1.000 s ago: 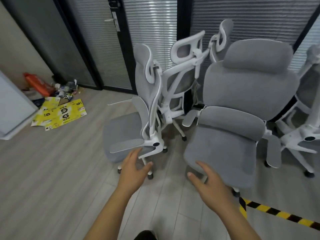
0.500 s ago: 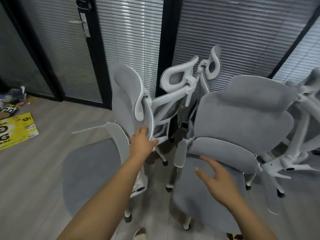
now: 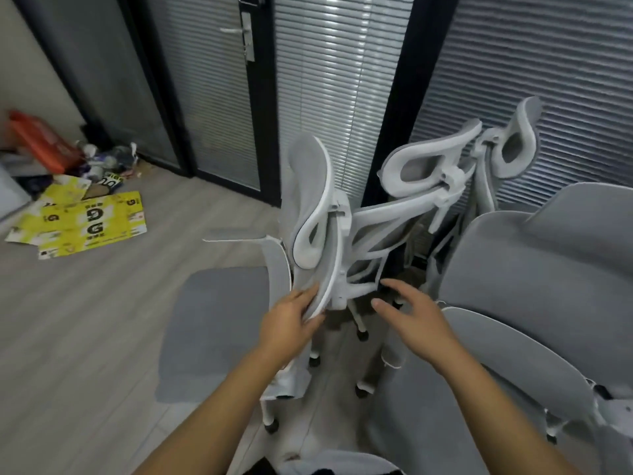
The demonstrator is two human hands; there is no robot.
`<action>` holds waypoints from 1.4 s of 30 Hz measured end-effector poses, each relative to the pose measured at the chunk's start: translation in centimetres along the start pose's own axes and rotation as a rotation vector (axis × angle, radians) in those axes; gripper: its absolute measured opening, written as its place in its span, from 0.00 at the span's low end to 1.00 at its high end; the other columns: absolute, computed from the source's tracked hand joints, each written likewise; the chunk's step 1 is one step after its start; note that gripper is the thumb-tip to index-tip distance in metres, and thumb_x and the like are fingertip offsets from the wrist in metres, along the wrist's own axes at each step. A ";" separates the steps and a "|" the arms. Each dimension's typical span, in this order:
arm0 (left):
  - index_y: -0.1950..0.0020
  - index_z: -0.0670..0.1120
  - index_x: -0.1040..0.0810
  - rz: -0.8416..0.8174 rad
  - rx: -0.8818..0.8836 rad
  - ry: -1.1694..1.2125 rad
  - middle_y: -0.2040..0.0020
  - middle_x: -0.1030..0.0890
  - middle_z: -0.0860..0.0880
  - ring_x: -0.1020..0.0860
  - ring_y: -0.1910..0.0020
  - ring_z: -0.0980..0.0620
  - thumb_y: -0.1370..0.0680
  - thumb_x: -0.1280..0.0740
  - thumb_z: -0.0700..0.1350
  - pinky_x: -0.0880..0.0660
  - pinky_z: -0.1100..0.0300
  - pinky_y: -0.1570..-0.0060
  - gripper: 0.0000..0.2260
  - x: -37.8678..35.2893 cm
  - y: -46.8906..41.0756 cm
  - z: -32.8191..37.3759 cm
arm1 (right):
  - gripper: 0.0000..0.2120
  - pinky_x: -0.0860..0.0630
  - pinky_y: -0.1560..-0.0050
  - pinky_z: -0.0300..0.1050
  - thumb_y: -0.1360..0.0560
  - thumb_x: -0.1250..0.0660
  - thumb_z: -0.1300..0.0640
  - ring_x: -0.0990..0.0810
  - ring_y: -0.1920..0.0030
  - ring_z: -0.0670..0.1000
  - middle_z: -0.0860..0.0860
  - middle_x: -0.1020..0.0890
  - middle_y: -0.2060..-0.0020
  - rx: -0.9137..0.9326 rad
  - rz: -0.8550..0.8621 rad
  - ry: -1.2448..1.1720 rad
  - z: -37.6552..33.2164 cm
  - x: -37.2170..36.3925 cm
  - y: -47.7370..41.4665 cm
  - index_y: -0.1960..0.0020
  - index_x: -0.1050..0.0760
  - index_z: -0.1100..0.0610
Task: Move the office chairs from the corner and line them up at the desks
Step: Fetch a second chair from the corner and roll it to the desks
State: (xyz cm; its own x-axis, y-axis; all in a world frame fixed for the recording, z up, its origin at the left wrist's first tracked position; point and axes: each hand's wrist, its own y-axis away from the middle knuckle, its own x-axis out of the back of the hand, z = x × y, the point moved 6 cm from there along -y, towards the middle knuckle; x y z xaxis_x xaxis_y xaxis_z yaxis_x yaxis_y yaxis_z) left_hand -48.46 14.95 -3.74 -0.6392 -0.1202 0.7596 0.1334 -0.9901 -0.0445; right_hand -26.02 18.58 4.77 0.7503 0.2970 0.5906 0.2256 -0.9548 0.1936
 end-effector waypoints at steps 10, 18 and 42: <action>0.42 0.75 0.27 -0.028 0.238 0.022 0.44 0.19 0.62 0.22 0.45 0.62 0.27 0.29 0.58 0.25 0.56 0.42 0.17 10.3 10.3 -9.3 | 0.32 0.32 0.34 0.48 0.27 0.29 0.45 0.30 0.32 0.51 0.48 0.30 0.29 0.233 -0.242 0.173 -2.9 -0.6 -10.9 0.26 0.35 0.46; 0.32 0.51 0.25 0.093 0.544 -0.235 0.34 0.23 0.51 0.26 0.35 0.49 0.32 0.23 0.57 0.31 0.56 0.37 0.31 15.4 12.1 -9.1 | 0.36 0.46 0.29 0.66 0.28 0.35 0.35 0.49 0.23 0.54 0.49 0.43 0.23 0.579 -0.397 0.752 -7.1 -7.6 -16.7 0.24 0.41 0.43; 0.49 0.48 0.20 0.413 0.459 -0.094 0.51 0.25 0.49 0.25 0.50 0.48 0.35 0.20 0.52 0.32 0.55 0.52 0.18 19.3 11.9 -15.6 | 0.23 0.37 0.34 0.56 0.27 0.36 0.36 0.31 0.37 0.56 0.50 0.24 0.40 0.630 -0.185 0.669 -8.6 -13.7 -9.5 0.38 0.26 0.47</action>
State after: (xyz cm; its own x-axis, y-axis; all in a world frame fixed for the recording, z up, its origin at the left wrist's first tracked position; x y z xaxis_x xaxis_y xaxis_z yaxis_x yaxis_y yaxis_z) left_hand -71.01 -0.27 0.30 -0.3984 -0.4592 0.7940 0.6806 -0.7283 -0.0797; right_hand -43.83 23.63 1.59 0.1997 0.2030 0.9586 0.7473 -0.6644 -0.0149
